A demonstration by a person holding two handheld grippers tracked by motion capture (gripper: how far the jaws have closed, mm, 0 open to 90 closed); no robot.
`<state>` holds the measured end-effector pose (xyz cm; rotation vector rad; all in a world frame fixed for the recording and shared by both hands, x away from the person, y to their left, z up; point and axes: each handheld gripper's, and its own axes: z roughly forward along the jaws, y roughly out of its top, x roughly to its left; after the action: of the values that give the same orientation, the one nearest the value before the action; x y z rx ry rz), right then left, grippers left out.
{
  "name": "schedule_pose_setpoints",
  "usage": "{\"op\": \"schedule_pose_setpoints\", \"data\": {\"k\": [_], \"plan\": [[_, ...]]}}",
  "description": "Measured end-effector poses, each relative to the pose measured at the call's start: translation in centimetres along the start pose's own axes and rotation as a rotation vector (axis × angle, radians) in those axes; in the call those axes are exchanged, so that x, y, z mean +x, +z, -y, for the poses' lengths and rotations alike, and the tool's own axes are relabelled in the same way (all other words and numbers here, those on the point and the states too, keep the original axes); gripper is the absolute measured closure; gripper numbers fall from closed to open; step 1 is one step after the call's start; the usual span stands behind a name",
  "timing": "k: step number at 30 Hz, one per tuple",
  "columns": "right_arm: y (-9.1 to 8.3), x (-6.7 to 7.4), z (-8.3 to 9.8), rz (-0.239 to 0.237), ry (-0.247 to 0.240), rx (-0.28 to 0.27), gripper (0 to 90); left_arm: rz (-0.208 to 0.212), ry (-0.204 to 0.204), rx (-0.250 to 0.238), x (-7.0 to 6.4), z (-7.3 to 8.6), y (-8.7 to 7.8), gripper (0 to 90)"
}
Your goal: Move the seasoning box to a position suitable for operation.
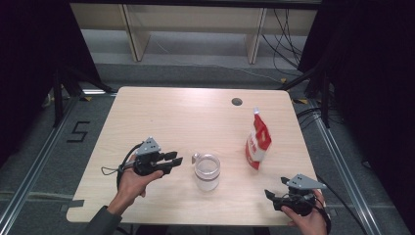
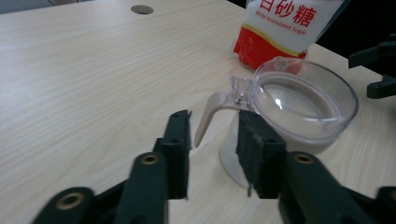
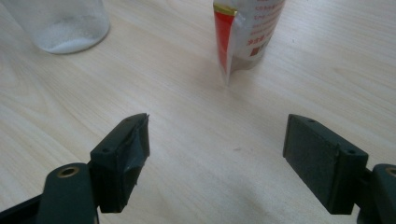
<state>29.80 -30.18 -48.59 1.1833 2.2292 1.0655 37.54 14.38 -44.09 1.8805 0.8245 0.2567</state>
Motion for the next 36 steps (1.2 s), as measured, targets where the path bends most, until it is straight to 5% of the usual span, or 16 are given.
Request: {"op": "schedule_pose_setpoints", "data": {"k": [4,6,8,19,36], "plan": [[0.0,-0.1,0.0,-0.002,-0.022,0.006,23.6,0.000,0.018,0.001,-0.2,-1.2,0.7,83.3],[0.0,0.1,0.0,-0.005,0.005,0.013,23.6,0.010,0.024,0.002,-0.2,-1.7,1.1,86.9],[0.0,-0.1,-0.1,0.010,-0.042,-0.003,23.7,0.007,0.035,0.007,-0.4,-2.1,1.5,89.0],[0.0,-0.1,-0.1,-0.004,-0.038,0.001,24.0,0.036,0.066,0.021,-0.7,-3.7,3.8,89.4],[0.2,0.0,0.0,-0.023,-0.028,0.009,24.0,0.055,0.047,0.080,-0.7,-3.8,6.7,89.3]]}}
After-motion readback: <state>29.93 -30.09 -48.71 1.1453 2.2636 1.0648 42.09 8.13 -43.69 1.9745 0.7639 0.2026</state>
